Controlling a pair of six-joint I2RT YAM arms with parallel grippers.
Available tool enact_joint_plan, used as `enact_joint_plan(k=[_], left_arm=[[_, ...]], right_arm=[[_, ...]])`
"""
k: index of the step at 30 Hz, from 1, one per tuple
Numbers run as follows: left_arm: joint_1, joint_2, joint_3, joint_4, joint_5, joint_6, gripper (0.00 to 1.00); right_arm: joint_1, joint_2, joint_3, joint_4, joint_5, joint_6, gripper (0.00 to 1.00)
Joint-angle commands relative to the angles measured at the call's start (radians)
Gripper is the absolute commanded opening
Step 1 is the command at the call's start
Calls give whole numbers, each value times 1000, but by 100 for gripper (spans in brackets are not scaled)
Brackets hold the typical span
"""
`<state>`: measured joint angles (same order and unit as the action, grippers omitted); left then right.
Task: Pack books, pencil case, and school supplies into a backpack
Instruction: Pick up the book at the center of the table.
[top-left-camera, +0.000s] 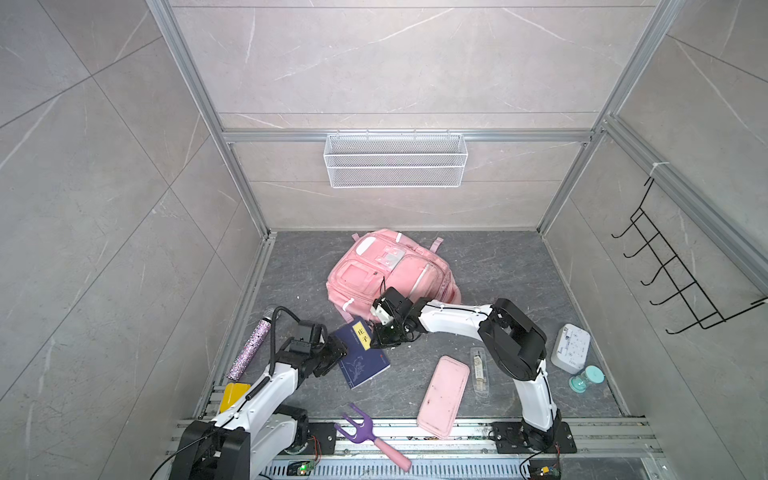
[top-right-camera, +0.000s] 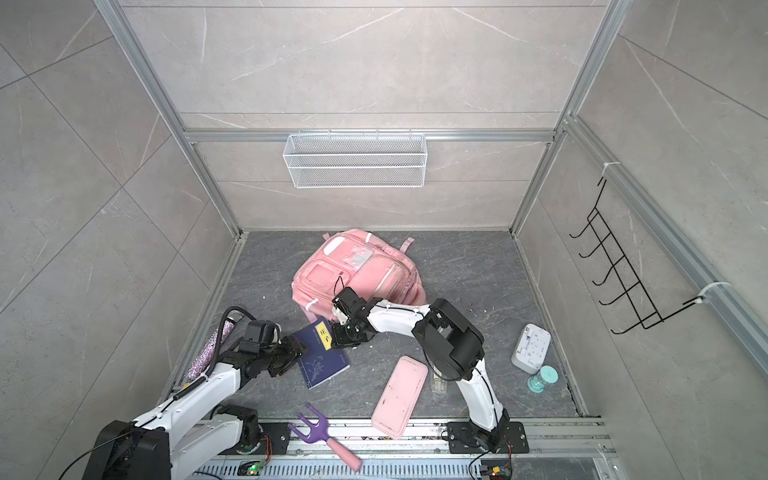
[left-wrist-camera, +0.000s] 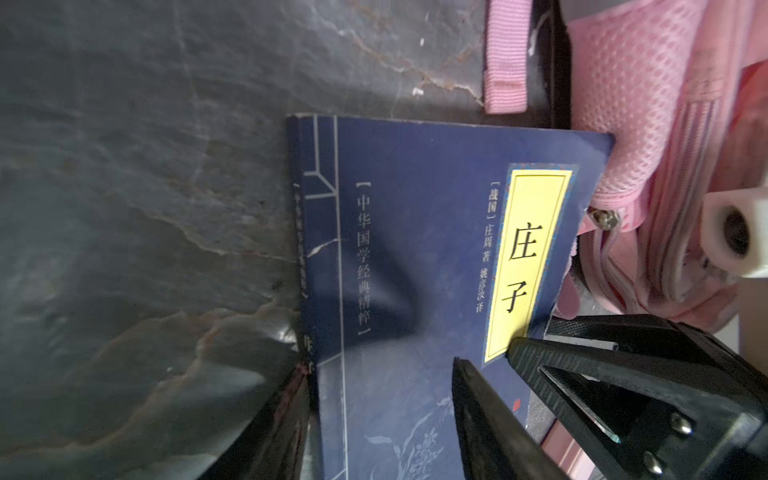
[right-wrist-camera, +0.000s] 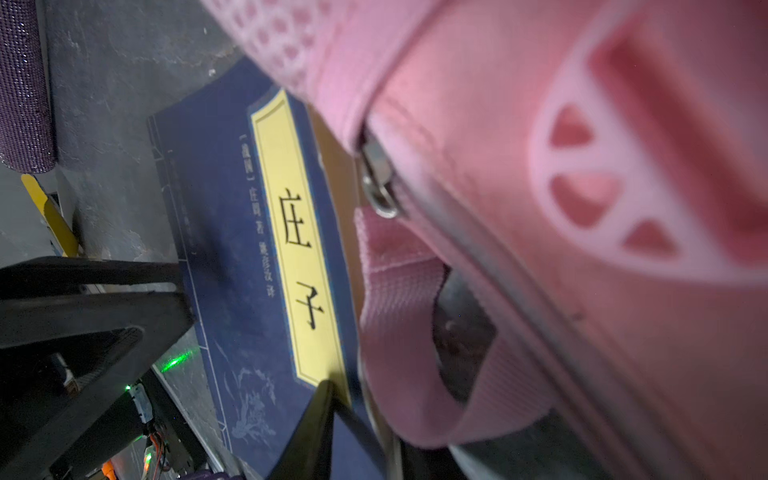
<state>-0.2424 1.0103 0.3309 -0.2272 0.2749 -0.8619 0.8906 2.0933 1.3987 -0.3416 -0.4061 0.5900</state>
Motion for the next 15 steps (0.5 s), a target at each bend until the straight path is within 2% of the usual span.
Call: enact_joint_plan(k=[1,5,15], left_arm=[[-7,1,-64,117,120,-9,58],[-7,-82,-101,227,189,-24,58],[-6,-245,-106,264,253,-11,56]], right_arm=[[24,64,7,-61,9,-24,28],[26,76,10,-65,9,-29,28],[37,96,9,-61,-11,-36,28]])
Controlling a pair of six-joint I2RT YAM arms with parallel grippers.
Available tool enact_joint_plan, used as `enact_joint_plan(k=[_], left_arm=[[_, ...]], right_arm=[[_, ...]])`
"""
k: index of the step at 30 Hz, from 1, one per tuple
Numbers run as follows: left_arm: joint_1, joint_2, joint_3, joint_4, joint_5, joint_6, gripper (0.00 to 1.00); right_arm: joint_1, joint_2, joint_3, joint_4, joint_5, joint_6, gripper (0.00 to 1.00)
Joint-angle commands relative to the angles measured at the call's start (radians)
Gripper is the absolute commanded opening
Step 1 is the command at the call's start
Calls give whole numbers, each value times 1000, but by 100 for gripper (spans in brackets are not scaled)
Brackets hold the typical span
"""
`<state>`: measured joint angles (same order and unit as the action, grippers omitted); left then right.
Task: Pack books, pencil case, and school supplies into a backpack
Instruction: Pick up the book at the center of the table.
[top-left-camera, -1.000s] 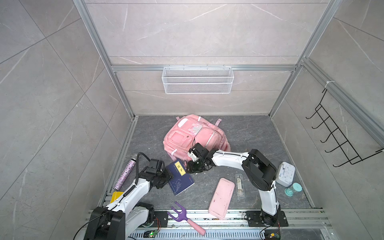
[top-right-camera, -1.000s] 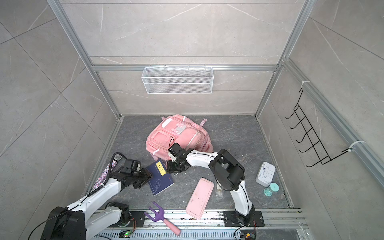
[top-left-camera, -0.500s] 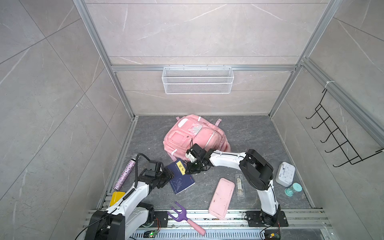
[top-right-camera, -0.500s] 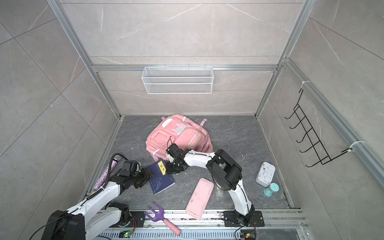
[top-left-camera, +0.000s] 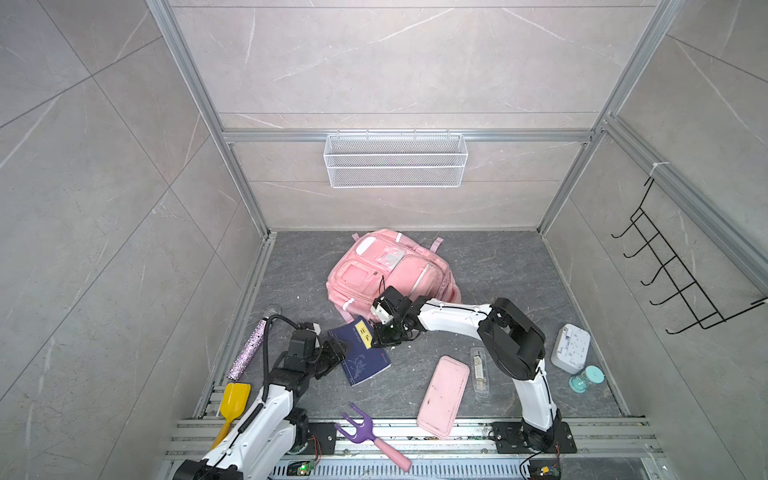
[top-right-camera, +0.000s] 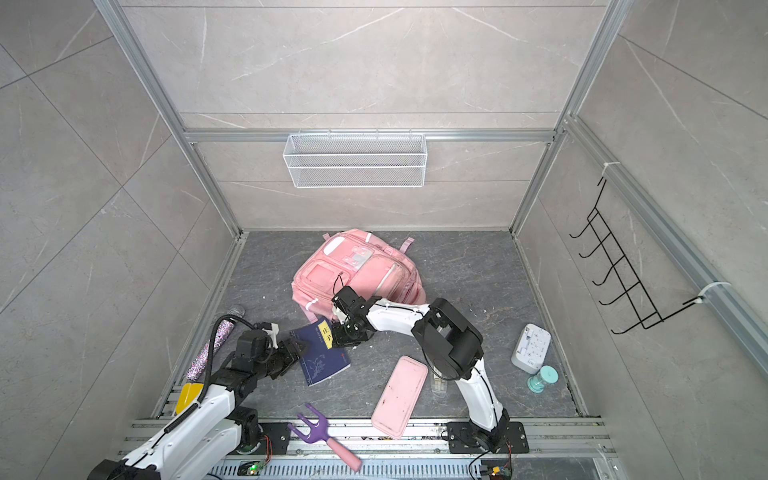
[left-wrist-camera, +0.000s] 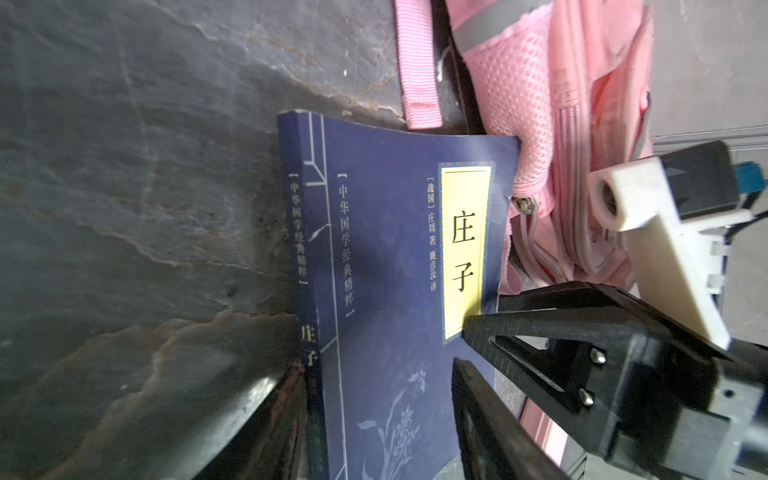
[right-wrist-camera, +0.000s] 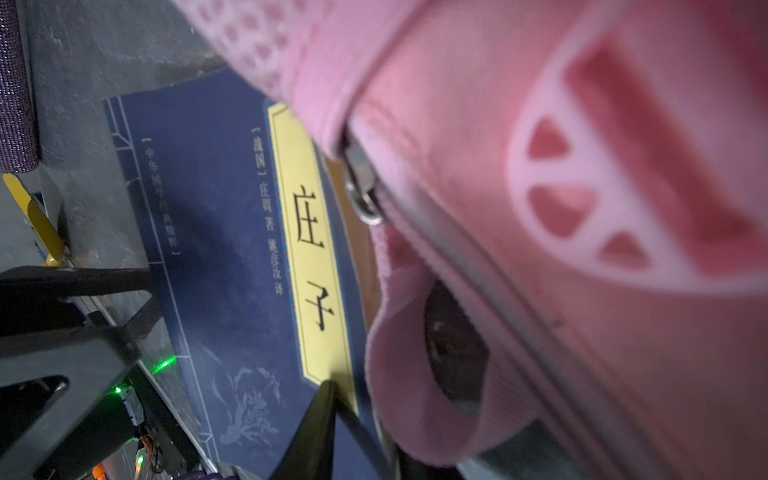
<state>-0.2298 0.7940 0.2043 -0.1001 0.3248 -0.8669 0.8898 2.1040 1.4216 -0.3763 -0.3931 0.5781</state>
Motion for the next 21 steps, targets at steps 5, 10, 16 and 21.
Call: enact_joint_plan(k=[5,10,16,21], left_arm=[[-19,-58,22,140,202,-2,56],[-20,-16,36,119,200,15,55],[-19,2,88,-44,115,63,41],[-19,-22,179,-160,84,106,17]], right_arm=[[50,97,-13,-29,-31,-27,29],[54,98,-14,-28,-29,-26,29],[56,75,-31,-29,-14,-21,31],[55,26,-50,-27,-24,-26,40]])
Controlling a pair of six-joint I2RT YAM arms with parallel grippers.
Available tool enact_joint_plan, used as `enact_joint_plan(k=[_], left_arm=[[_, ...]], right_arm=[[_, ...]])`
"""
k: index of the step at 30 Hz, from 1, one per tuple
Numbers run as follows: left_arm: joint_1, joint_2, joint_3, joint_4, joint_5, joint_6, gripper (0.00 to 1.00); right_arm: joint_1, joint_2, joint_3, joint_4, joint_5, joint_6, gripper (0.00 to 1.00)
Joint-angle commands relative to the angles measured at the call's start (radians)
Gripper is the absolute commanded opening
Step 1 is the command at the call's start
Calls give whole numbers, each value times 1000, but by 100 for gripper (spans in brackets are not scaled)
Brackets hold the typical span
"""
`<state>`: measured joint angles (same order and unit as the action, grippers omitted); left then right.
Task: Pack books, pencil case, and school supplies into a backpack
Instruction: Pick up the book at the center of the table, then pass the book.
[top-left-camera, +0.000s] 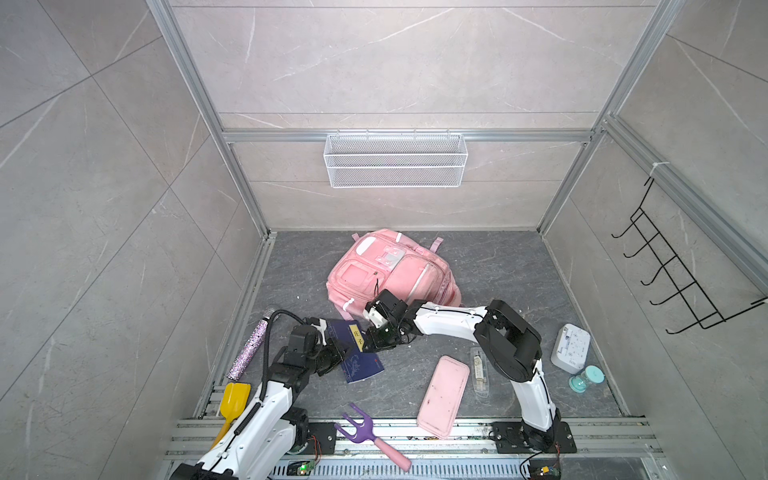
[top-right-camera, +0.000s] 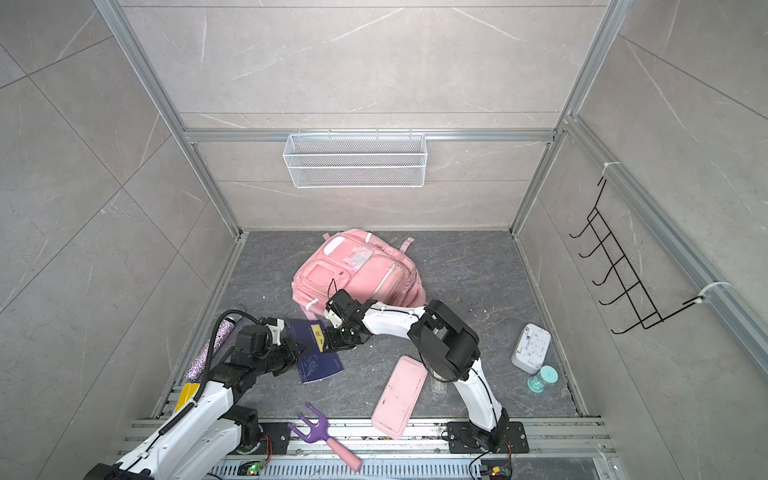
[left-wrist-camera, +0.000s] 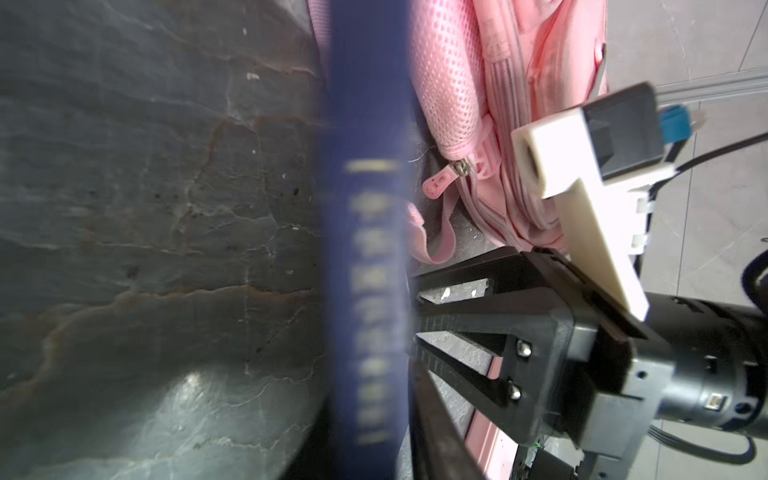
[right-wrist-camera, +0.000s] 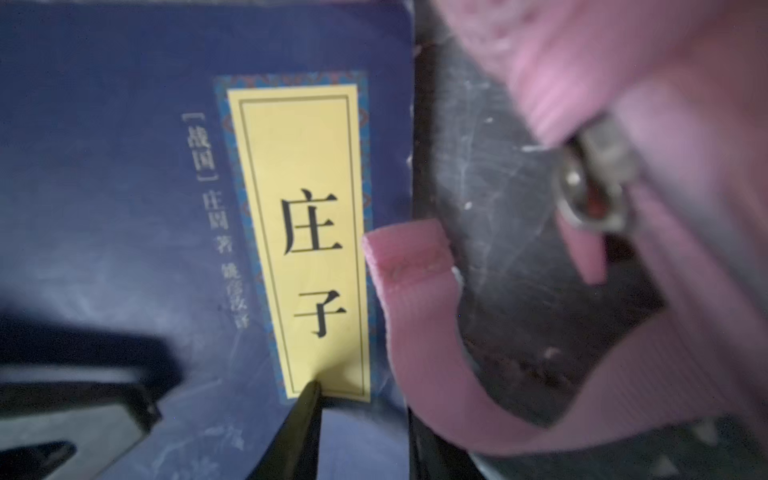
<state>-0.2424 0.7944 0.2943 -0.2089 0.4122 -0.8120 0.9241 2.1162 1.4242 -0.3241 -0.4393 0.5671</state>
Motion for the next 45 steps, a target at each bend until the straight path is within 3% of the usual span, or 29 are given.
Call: enact_joint_plan(k=[1,4,11,19,28,34,40,45], left_arm=[[-7,-20,120,-89,-11,69,13],[-8,-10,216,-191,-41,124,0],[-7,14,464,-373,-81,243,0],[-7,70,639,-376,-20,320,0],[-7,219,627,-57,308,232,0],[-7,321,594,199,490,111,0],[-12,402,582,350,621,28,0],[-66,454,583,437,703,-6,0]], right_arm=[[21,2,-55,-80,19,-16,41],[19,-34,-60,-93,16,-25,44],[6,-176,-93,-104,3,-41,46],[-97,-409,-149,-155,65,-52,53],[-198,-690,-255,-74,39,-50,78],[-211,-769,-303,-5,6,-40,85],[-266,-814,-350,88,-78,-5,92],[-319,-802,-382,188,-177,43,92]])
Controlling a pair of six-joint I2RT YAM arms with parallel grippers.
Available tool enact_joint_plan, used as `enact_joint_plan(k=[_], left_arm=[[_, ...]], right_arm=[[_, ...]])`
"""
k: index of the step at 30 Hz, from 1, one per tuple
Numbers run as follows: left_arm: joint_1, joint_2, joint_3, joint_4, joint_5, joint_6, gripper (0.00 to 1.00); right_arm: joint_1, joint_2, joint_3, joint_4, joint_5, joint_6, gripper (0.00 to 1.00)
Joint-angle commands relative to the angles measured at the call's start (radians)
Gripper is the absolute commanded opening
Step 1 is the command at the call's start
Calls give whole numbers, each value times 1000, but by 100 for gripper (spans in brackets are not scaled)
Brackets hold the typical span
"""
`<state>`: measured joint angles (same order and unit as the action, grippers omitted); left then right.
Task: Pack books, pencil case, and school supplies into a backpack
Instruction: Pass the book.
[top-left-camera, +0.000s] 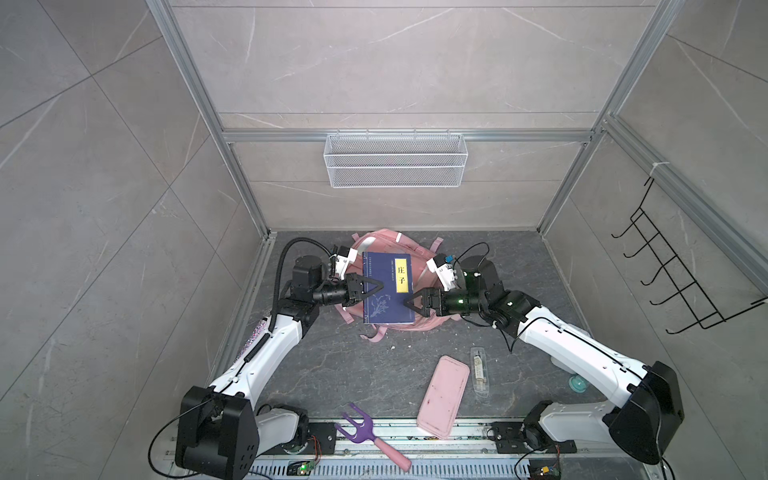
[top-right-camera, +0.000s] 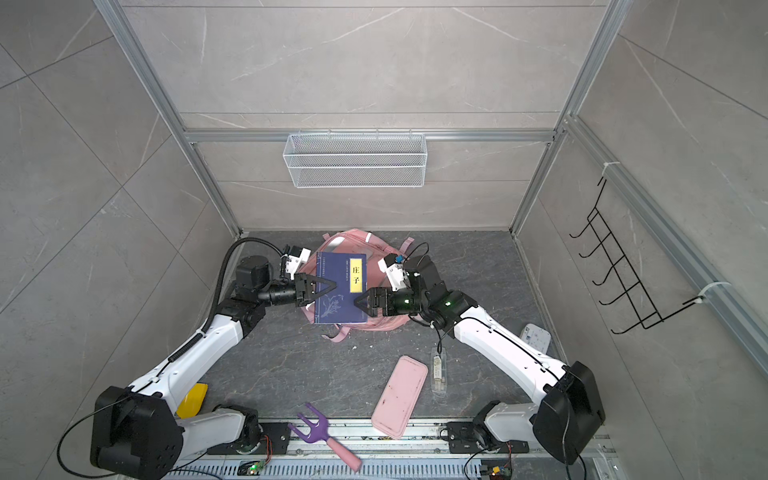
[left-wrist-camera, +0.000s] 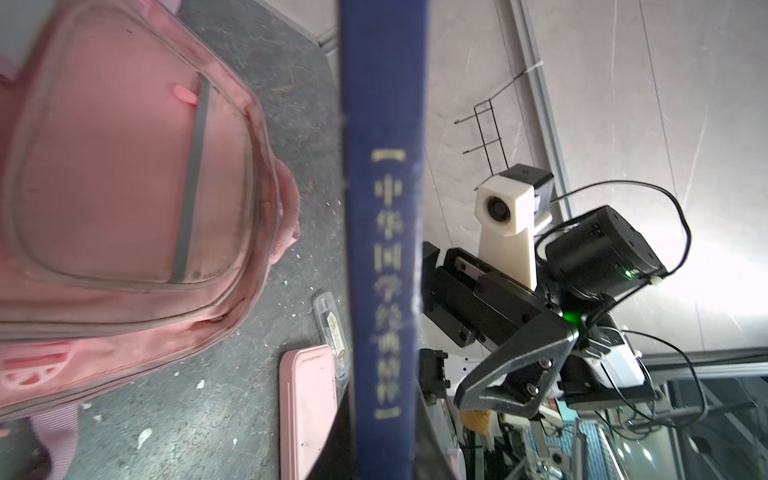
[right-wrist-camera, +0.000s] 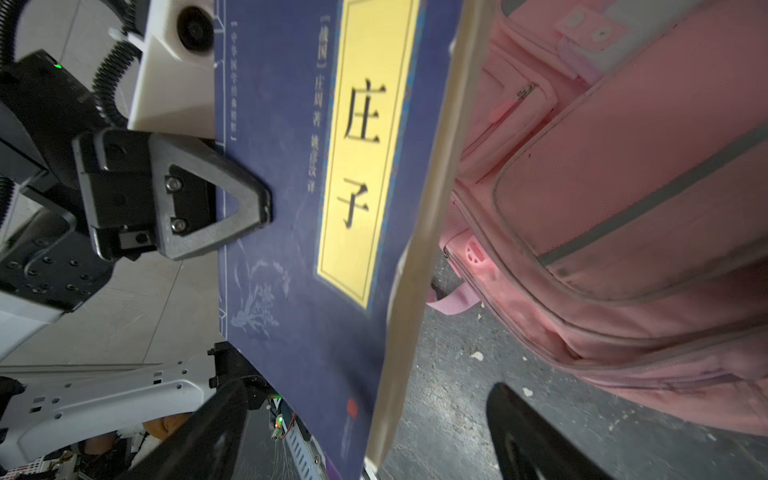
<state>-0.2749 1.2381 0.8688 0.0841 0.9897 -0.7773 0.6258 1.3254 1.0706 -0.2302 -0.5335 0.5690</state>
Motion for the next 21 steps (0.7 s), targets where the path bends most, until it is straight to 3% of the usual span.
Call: enact_joint_plan(k=[1,11,17,21], left_arm=[[-52,19,9,153,138,-41,0],[-114,30,-57,476,138,-208,0],[-141,50,-48,439,137,-172,0],[-141,66,-47,371,109,-127,0]], right_arm=[[-32,-9,-38,125,-109,60,92],[-113,10,-145,342,-259,199,92],[-126,66,-230,742,-438,425,89],[-125,66,-247,840,-470,487,78]])
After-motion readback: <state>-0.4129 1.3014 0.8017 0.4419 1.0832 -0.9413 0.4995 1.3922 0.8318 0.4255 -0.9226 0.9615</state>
